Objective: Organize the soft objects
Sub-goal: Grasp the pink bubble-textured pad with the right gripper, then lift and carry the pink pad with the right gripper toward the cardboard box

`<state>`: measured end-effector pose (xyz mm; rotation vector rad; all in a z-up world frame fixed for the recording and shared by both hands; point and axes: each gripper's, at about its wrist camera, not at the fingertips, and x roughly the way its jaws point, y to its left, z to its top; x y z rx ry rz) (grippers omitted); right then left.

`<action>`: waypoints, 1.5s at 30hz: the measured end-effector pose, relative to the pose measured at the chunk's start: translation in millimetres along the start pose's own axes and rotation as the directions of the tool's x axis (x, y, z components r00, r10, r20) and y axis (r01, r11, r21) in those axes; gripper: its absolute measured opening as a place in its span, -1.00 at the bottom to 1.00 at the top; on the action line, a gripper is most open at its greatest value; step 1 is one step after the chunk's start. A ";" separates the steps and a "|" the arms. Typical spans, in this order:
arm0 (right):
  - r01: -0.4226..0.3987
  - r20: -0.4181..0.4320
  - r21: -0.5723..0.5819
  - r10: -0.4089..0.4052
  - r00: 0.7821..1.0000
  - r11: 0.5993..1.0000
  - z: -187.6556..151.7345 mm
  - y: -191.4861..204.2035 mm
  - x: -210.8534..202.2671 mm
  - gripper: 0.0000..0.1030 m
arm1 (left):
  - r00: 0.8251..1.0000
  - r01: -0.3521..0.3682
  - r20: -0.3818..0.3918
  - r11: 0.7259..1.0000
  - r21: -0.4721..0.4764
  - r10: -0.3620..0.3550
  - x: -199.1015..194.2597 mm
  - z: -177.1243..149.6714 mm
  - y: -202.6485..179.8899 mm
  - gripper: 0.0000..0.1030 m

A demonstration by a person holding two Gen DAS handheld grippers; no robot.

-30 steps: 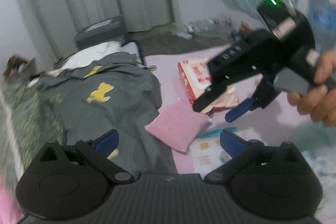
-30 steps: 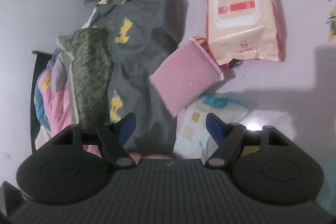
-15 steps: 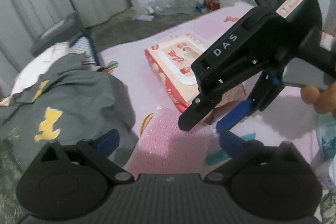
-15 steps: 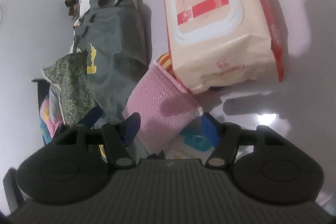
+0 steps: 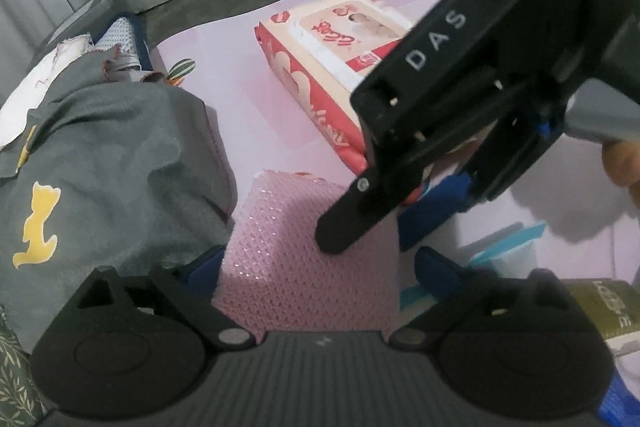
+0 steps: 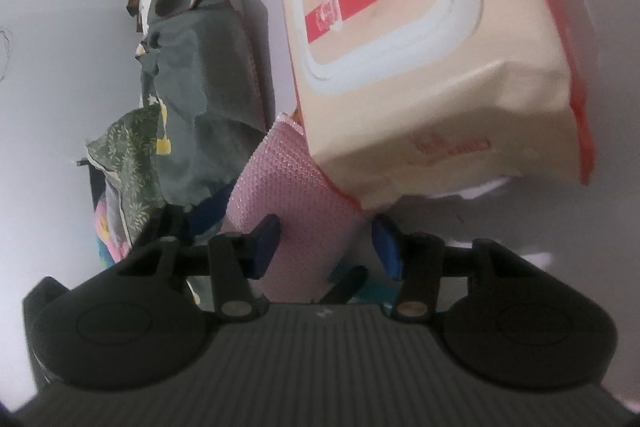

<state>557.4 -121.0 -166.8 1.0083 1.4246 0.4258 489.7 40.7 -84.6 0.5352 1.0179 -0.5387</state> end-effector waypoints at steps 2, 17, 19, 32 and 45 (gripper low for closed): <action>-0.003 0.010 -0.005 0.003 1.000 1.000 0.1 1.4 -1.8 -0.13 | 1.000 -0.021 0.006 1.000 -0.009 0.021 -3.0 0.7 -0.1 0.77; -0.087 0.060 -0.161 0.097 0.993 0.983 -32.1 56.2 -67.5 -0.36 | 0.993 -0.086 0.062 0.975 -0.205 0.101 -114.9 16.7 -8.1 0.63; -0.100 0.056 -0.189 0.112 0.992 0.977 -45.9 63.3 -85.5 -0.36 | 0.992 -0.088 0.069 0.968 -0.237 0.107 -138.0 15.0 -23.1 0.62; -0.030 0.036 -0.318 0.044 0.998 0.948 -148.9 42.0 -161.3 -0.37 | 0.995 0.005 0.086 0.875 -0.484 0.042 -195.8 -44.2 -120.4 0.62; 0.149 0.003 -0.414 -0.163 0.987 0.898 -207.2 -0.6 -110.2 -0.41 | 0.994 0.092 0.106 0.734 -0.673 -0.028 -158.1 -138.6 -151.4 0.63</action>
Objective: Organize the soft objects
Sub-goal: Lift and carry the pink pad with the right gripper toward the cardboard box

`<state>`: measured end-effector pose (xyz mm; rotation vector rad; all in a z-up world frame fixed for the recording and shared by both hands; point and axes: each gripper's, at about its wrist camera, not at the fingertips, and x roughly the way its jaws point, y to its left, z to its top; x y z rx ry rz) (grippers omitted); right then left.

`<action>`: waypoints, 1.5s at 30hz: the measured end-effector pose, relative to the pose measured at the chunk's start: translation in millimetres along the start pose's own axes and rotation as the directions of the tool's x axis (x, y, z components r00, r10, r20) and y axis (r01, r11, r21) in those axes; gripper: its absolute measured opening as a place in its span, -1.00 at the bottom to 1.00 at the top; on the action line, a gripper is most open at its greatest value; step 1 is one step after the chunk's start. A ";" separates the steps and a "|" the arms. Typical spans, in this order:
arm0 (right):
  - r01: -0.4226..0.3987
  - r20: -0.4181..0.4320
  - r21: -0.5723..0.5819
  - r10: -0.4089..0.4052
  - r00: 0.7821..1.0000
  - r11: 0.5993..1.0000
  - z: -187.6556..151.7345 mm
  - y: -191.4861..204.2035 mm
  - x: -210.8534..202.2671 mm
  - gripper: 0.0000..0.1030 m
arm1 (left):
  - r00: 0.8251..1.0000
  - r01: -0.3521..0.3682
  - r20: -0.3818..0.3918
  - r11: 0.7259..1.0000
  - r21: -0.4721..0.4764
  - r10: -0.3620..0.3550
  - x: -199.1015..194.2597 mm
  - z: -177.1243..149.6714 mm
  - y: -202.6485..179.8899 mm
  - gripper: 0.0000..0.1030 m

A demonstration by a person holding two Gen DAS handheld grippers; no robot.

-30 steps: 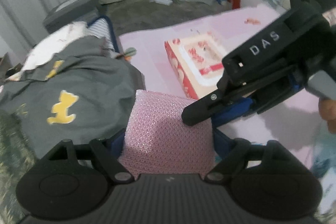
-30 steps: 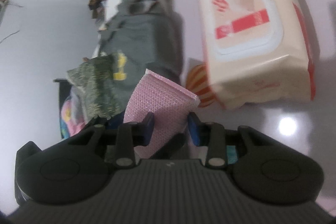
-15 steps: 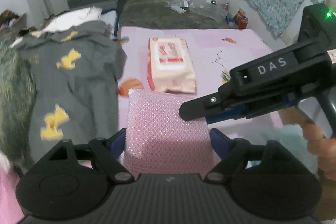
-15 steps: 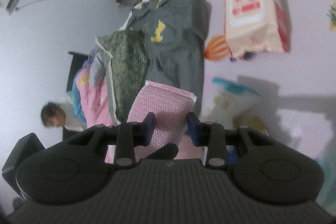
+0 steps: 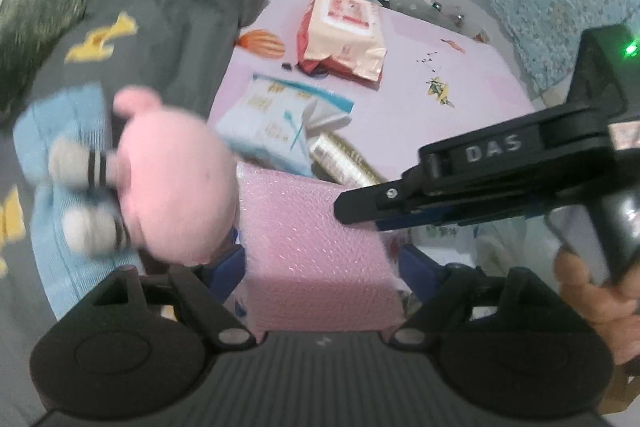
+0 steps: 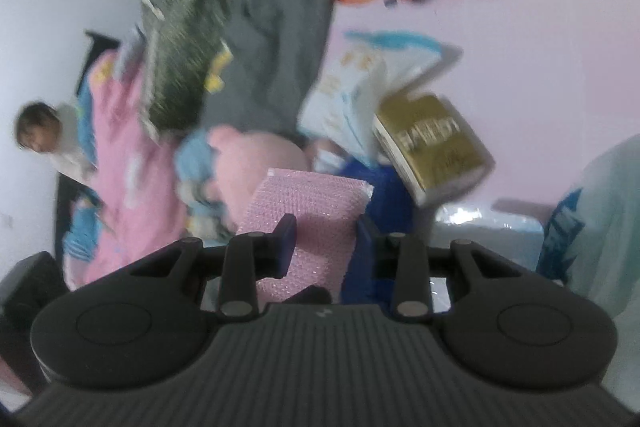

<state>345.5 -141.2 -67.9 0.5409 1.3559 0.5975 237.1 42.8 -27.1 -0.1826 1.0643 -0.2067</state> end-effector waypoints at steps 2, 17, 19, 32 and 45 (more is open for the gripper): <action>0.002 -0.016 0.007 -0.002 1.000 1.000 -2.2 -4.2 10.6 -0.41 | 1.000 -0.002 0.001 1.000 -0.011 0.002 0.5 -6.8 4.2 0.63; -0.004 -0.015 0.016 0.004 1.000 1.000 -12.7 -0.7 12.8 -0.24 | 0.998 -0.053 0.047 0.997 0.046 0.051 -7.2 -19.2 8.3 0.31; -0.011 -0.016 0.025 0.011 1.000 1.000 -13.3 -1.0 14.1 -0.24 | 0.998 -0.042 0.045 0.998 0.037 0.040 -5.7 -18.8 8.5 0.27; -0.009 -0.016 0.031 0.010 1.000 0.999 -20.1 1.6 16.4 -0.10 | 1.000 0.001 0.010 1.000 -0.005 -0.001 2.3 -14.3 14.7 0.29; -0.009 0.041 -0.010 0.010 0.999 1.000 -22.0 17.3 -1.9 -0.19 | 0.998 -0.011 0.060 1.000 -0.005 0.011 -22.3 -8.4 5.2 0.23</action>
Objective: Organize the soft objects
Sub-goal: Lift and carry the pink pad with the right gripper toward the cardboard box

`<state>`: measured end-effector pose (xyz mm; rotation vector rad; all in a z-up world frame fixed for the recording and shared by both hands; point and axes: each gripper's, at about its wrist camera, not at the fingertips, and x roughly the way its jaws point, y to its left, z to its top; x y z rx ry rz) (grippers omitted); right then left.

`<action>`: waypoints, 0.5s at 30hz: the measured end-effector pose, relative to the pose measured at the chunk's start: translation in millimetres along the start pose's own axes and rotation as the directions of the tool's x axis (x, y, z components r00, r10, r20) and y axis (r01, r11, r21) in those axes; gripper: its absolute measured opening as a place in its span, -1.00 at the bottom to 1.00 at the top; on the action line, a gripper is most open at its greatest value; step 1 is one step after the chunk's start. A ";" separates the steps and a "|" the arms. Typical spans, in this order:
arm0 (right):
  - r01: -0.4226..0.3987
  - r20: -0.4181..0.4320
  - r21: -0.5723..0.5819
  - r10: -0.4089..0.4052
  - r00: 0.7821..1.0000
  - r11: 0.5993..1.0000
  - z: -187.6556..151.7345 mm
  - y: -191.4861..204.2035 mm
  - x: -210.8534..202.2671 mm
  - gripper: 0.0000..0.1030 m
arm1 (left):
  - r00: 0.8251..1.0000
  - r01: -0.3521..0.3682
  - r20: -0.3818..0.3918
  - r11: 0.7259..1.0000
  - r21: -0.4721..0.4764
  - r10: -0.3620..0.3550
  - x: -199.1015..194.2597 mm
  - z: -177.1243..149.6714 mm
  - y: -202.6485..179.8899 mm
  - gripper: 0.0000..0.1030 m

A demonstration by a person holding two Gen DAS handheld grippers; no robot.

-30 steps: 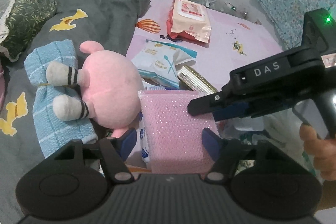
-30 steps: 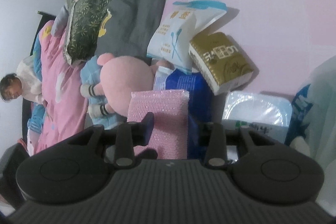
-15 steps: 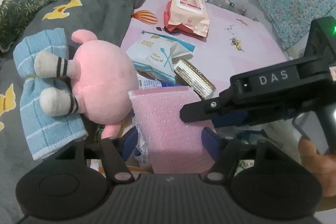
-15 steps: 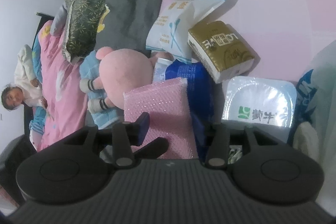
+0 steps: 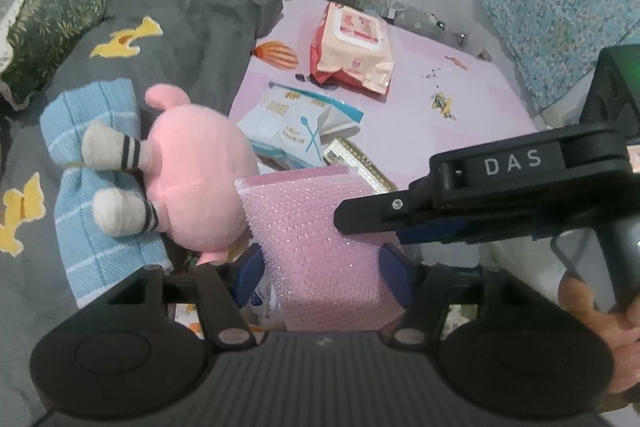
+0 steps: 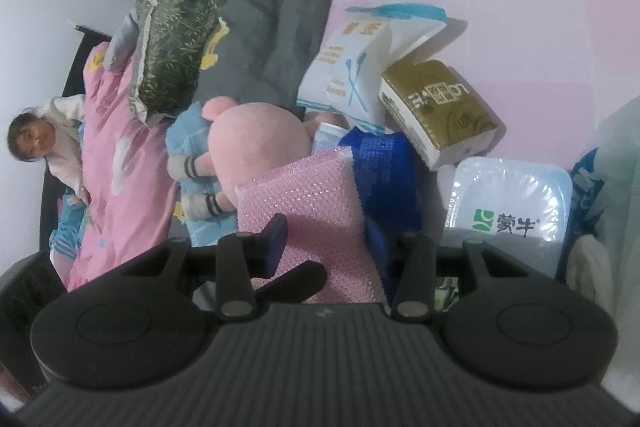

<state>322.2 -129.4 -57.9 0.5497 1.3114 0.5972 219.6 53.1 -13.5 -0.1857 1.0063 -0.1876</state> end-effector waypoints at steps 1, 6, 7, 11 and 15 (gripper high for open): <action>-0.004 0.009 -0.007 0.004 1.000 1.000 -0.1 2.4 -3.7 -0.19 | 1.000 -0.002 0.007 1.000 0.002 0.002 -3.4 0.6 -1.4 0.23; -0.022 0.040 -0.025 0.023 0.999 0.999 -0.8 12.4 -20.7 -0.20 | 0.999 -0.014 0.043 1.000 0.014 0.013 -22.0 5.5 -12.3 0.24; -0.028 0.050 -0.029 0.029 0.998 0.999 -0.8 14.3 -25.9 -0.20 | 0.999 -0.012 0.050 1.000 0.016 0.011 -26.0 6.5 -14.4 0.25; -0.045 0.091 -0.039 0.048 0.995 0.998 -1.9 21.1 -46.8 -0.21 | 0.996 -0.009 0.085 0.999 0.034 0.006 -43.8 10.1 -27.2 0.25; -0.070 0.134 -0.045 0.076 0.988 0.996 -3.6 24.6 -71.3 -0.22 | 0.992 -0.005 0.125 0.998 0.060 -0.003 -62.6 15.1 -45.2 0.25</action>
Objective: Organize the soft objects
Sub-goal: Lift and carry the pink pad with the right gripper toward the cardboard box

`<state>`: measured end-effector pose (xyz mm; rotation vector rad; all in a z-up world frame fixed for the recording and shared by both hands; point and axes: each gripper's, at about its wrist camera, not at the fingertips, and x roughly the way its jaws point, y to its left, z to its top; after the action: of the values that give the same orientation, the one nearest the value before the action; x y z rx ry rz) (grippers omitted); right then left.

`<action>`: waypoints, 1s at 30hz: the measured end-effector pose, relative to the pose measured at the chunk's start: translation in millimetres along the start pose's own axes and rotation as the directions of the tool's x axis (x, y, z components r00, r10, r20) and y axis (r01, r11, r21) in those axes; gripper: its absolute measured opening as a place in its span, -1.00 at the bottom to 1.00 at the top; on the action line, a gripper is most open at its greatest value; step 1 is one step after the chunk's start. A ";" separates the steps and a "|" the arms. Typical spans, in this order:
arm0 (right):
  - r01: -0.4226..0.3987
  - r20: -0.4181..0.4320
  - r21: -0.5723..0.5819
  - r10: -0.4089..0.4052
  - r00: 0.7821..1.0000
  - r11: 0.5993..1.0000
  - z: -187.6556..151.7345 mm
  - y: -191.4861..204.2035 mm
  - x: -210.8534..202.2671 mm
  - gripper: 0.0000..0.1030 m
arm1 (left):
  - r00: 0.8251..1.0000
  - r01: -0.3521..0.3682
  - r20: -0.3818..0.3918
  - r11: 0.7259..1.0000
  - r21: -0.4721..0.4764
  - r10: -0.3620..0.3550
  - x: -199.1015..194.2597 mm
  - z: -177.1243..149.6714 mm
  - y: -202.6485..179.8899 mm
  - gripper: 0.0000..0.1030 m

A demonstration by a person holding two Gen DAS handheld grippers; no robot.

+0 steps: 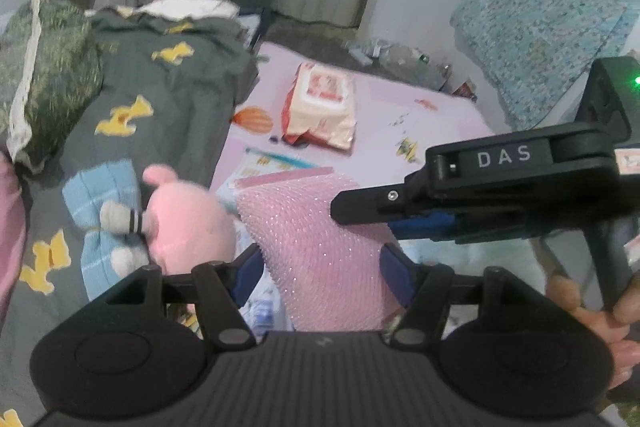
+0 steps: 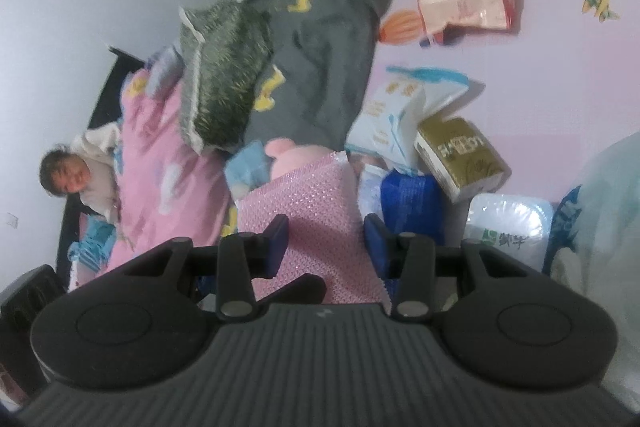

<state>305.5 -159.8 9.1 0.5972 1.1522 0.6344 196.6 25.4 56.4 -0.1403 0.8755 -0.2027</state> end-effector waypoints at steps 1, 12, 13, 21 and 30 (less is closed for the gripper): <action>-0.006 0.015 0.000 0.006 1.000 1.000 0.3 0.5 -7.4 -0.22 | 1.000 0.005 0.008 1.000 0.007 -0.005 -4.3 2.0 -5.2 0.25; -0.035 0.156 0.010 0.033 0.987 0.999 -8.0 -12.7 -93.3 -0.22 | 0.995 0.056 0.072 0.992 0.114 -0.064 -25.4 16.6 -76.5 0.28; -0.036 0.169 0.015 0.033 0.985 0.999 -9.5 -16.4 -102.1 -0.22 | 0.995 0.063 0.073 0.990 0.126 -0.072 -26.1 16.7 -83.6 0.28; -0.043 0.268 0.059 0.026 0.963 0.997 -23.4 -49.7 -170.6 -0.22 | 0.988 0.108 0.082 0.971 0.211 -0.128 -26.3 18.5 -146.6 0.30; -0.033 0.389 0.147 -0.027 0.921 0.989 -47.8 -104.5 -252.9 -0.22 | 0.972 0.210 0.027 0.921 0.328 -0.232 -9.4 20.9 -233.6 0.32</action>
<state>205.9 -409.2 80.1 0.8148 0.8260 0.4063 179.2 -198.6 124.4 0.0617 0.7495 -0.5479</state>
